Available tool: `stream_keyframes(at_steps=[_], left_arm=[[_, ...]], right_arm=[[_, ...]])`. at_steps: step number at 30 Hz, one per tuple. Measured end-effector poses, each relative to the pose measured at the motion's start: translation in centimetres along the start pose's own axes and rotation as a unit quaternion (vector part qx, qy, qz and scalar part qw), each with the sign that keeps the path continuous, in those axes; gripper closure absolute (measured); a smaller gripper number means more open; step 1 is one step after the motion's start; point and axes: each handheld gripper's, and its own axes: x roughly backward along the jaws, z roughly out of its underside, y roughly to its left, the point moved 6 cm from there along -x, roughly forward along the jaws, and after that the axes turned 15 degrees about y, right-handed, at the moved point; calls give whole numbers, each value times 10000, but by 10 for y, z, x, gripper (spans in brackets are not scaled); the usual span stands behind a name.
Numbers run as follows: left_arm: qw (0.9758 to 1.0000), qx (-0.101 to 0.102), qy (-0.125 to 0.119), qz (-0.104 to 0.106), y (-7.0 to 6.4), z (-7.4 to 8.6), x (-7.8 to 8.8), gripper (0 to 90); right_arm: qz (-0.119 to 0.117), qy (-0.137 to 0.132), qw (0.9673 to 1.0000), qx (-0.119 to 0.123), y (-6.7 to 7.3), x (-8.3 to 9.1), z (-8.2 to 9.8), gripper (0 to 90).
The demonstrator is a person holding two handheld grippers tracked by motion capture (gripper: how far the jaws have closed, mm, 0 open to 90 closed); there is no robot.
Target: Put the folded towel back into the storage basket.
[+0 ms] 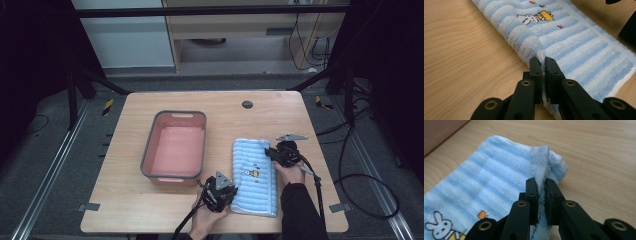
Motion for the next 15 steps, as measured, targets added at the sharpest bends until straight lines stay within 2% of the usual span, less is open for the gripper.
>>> stream_keyframes(at_steps=[4,15], left_arm=[[9999,-4,-93,48,-1,-4,8,854],[9989,-125,-444,36,-3,-15,40,857]], right_arm=[[-58,-201,9998,21,4,13,-4,831],[55,-564,9981,232,17,43,-19,832]])
